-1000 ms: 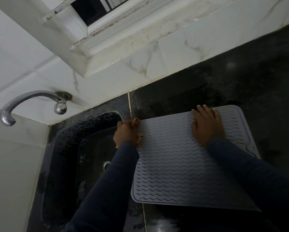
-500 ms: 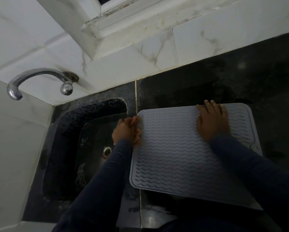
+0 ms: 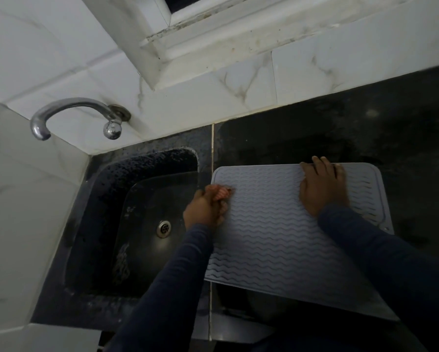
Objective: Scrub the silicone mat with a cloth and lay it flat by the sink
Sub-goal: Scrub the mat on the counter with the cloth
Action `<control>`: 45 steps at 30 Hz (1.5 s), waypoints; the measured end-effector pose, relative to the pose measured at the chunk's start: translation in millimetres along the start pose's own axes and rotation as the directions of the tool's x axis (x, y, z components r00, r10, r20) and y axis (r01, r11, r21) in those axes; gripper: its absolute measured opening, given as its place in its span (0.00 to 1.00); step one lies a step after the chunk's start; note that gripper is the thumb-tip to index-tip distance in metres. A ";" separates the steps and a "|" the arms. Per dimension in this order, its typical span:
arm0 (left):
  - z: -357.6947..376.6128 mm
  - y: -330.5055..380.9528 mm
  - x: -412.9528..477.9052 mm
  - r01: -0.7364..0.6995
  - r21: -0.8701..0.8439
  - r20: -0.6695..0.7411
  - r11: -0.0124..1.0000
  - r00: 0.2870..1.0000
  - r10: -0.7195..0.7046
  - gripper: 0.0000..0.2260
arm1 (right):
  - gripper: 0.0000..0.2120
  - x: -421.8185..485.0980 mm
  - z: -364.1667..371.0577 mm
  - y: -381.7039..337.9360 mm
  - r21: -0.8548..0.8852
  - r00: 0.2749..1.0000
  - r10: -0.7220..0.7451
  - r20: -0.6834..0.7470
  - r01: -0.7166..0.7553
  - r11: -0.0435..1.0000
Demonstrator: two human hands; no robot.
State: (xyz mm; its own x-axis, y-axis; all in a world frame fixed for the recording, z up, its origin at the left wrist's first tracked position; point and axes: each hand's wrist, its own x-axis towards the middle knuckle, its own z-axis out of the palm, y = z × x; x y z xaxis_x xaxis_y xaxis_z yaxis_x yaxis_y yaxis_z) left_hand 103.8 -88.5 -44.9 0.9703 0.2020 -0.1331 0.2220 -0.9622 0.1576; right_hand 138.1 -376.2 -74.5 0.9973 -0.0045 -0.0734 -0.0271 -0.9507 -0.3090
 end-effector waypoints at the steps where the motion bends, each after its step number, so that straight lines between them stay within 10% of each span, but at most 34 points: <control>1: -4.6 -2.4 5.1 0.071 0.010 -0.003 0.997 0.997 -0.071 0.16 | 0.24 0.1 -1.4 -1.1 -0.008 1.000 0.006 0.005 -0.006 1.000; 4: -15.5 8.9 -0.2 0.092 -0.088 -0.025 0.992 0.995 -0.095 0.15 | 0.24 0.5 -3.2 -5.8 -0.043 0.999 0.033 0.025 -0.032 0.999; 10: 1.7 46.6 -67.3 -0.400 -0.164 0.156 0.902 0.892 0.424 0.19 | 0.23 0.8 0.4 -5.0 -0.037 0.999 0.051 -0.005 -0.052 0.998; 15: -8.6 -35.9 -24.2 -0.017 -0.245 0.083 0.969 0.996 0.039 0.15 | 0.29 -3.2 5.5 -4.0 0.012 0.998 0.038 -0.047 -0.038 0.999; 20: -8.5 -35.3 -23.8 0.072 -0.366 0.028 0.928 0.997 -0.067 0.14 | 0.23 -6.5 -3.6 -16.9 -0.062 0.997 0.075 0.012 -0.074 0.995; 23: -2.1 -39.7 -35.4 0.115 -0.577 -0.023 0.809 0.987 -0.157 0.15 | 0.22 -27.6 0.6 -49.4 0.202 0.998 0.018 -0.059 -0.006 0.979; 31: -40.6 10.2 -80.3 -0.050 -0.873 0.030 0.486 0.987 0.156 0.30 | 0.15 -86.1 -6.4 -169.7 0.908 0.905 -0.172 0.388 -0.344 0.239; 40: -27.0 -6.1 -72.5 0.189 -0.982 0.191 0.028 0.972 0.136 0.32 | 0.17 -57.5 -5.7 -170.1 0.786 0.956 -0.081 0.282 -0.182 0.591; 41: -20.2 -6.6 -65.5 0.180 -0.982 0.183 0.056 0.982 0.044 0.26 | 0.18 -46.1 -11.8 -172.5 0.758 0.962 -0.050 0.270 -0.180 0.627; 43: -6.6 -7.4 -49.8 0.042 -0.892 0.028 0.451 0.999 -0.036 0.18 | 0.16 -16.1 -27.7 -177.5 0.688 0.955 0.019 0.296 -0.227 0.689; 45: 11.2 0.1 -30.7 -0.294 -0.603 -0.175 0.742 0.956 0.237 0.18 | 0.14 15.0 -44.5 -184.7 0.538 0.930 0.028 0.368 -0.238 0.809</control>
State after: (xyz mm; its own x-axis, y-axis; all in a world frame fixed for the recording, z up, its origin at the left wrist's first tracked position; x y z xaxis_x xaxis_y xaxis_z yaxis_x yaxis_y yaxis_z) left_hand 72.9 -96.9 -51.7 0.9967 -0.0028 0.0811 -0.0625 -0.6633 0.7457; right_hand 161.1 -214.5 23.7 0.9011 0.0828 -0.4257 -0.2957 -0.6006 -0.7428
